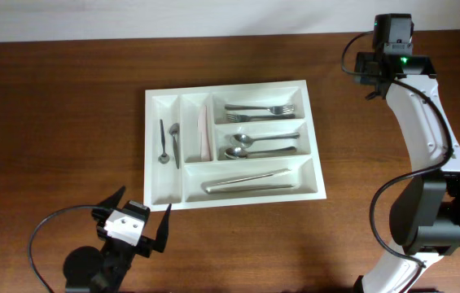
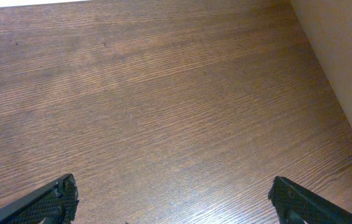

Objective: Pack container

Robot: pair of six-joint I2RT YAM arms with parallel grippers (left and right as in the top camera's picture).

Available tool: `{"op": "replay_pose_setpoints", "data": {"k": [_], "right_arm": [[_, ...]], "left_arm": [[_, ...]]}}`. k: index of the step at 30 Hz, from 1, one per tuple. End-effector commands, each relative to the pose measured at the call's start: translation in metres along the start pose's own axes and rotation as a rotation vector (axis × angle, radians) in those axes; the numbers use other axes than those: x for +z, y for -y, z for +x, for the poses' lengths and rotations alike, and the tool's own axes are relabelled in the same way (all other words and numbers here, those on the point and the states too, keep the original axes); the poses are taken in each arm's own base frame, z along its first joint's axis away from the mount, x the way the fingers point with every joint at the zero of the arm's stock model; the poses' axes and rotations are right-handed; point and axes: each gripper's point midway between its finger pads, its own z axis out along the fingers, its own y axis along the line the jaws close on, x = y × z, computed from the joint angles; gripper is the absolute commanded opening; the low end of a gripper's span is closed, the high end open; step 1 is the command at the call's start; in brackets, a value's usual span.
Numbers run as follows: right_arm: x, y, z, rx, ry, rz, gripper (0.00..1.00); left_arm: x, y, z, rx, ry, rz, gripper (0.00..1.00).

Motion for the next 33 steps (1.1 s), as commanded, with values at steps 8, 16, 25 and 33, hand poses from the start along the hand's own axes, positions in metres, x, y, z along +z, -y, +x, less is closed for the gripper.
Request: {"op": "replay_pose_setpoints", "data": {"k": [8, 16, 25, 33], "right_arm": [[-0.002, 0.006, -0.003, 0.019, 0.008, 0.009, 0.99], [-0.002, 0.006, -0.003, 0.019, 0.008, 0.009, 0.99], [-0.002, 0.006, -0.003, 0.019, 0.008, 0.009, 0.99], [-0.002, 0.006, -0.003, 0.02, 0.008, 0.009, 0.99]], "left_arm": [[-0.003, -0.036, 0.02, -0.216, 0.011, -0.235, 0.99], [0.012, -0.024, 0.055, -0.215, -0.066, -0.178, 0.99], [0.013, -0.025, 0.061, -0.21, -0.082, -0.184, 0.99], [0.013, -0.025, 0.061, -0.21, -0.082, -0.184, 0.99]]}}
